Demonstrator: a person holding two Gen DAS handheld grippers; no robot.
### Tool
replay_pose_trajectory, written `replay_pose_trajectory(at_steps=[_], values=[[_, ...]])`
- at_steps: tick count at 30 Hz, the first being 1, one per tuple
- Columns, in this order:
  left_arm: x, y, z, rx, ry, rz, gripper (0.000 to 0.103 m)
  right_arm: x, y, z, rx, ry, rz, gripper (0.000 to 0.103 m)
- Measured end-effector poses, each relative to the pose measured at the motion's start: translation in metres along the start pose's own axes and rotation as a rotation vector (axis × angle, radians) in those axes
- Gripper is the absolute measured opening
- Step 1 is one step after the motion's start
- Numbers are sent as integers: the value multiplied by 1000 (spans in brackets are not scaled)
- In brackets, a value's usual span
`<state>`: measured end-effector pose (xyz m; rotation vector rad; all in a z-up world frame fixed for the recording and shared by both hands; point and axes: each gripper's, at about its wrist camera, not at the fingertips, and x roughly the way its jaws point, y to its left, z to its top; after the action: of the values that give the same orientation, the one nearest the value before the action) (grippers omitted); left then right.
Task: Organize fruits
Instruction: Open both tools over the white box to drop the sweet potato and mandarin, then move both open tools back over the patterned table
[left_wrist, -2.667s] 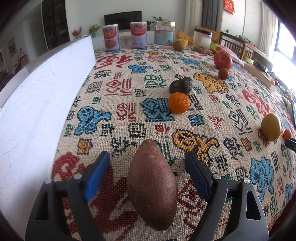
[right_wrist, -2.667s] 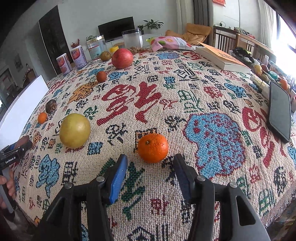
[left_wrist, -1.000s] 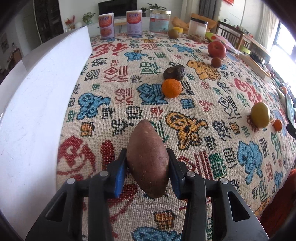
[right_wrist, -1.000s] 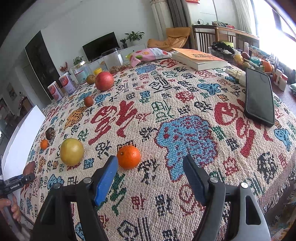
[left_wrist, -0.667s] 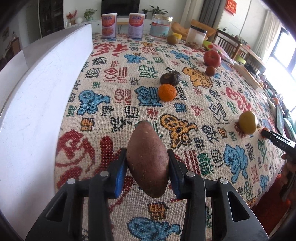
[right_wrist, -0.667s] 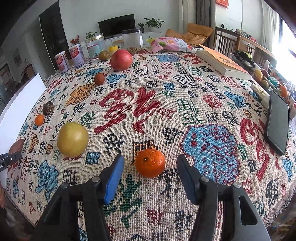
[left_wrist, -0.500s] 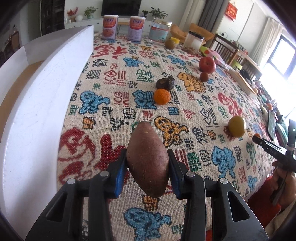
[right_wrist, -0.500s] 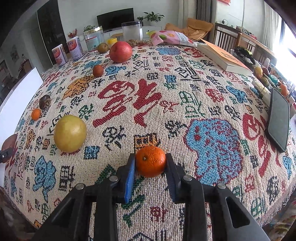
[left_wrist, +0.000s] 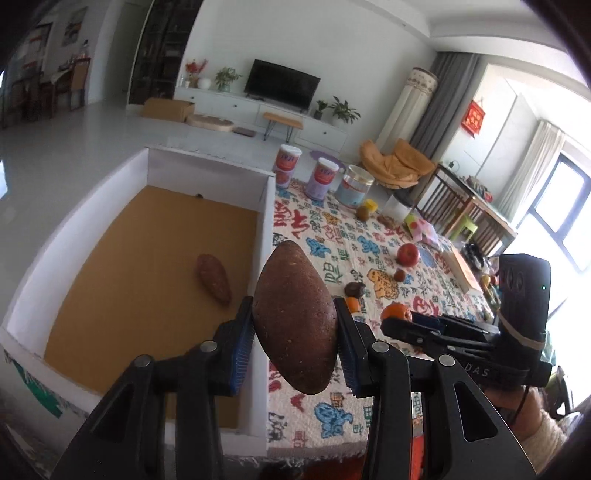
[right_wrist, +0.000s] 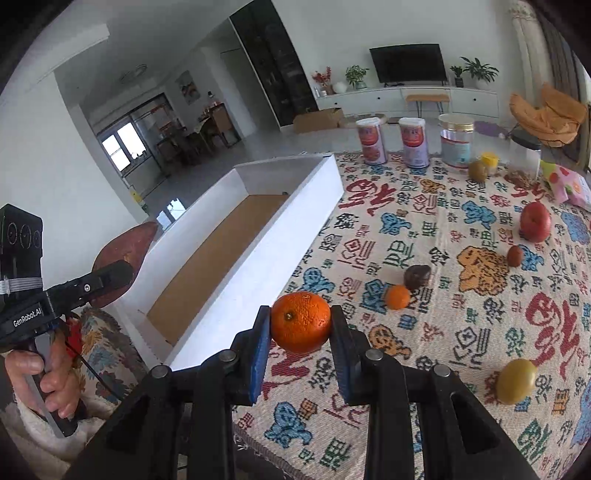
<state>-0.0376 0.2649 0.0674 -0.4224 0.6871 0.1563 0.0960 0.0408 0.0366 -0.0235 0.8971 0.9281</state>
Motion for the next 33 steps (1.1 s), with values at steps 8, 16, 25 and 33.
replay_pose_trajectory(at_steps=[8, 16, 25, 33], values=[[46, 106, -24, -173, 102, 292, 42, 135, 125, 10, -220, 209, 131, 31], [64, 109, -31, -182, 92, 323, 60, 168, 135, 9, -246, 239, 58, 37], [52, 10, -7, -72, -68, 70, 82, 45, 51, 23, -196, -40, -119, 79], [131, -135, -62, 179, 135, -170, 85, -58, -152, -61, 188, -124, -545, 96]])
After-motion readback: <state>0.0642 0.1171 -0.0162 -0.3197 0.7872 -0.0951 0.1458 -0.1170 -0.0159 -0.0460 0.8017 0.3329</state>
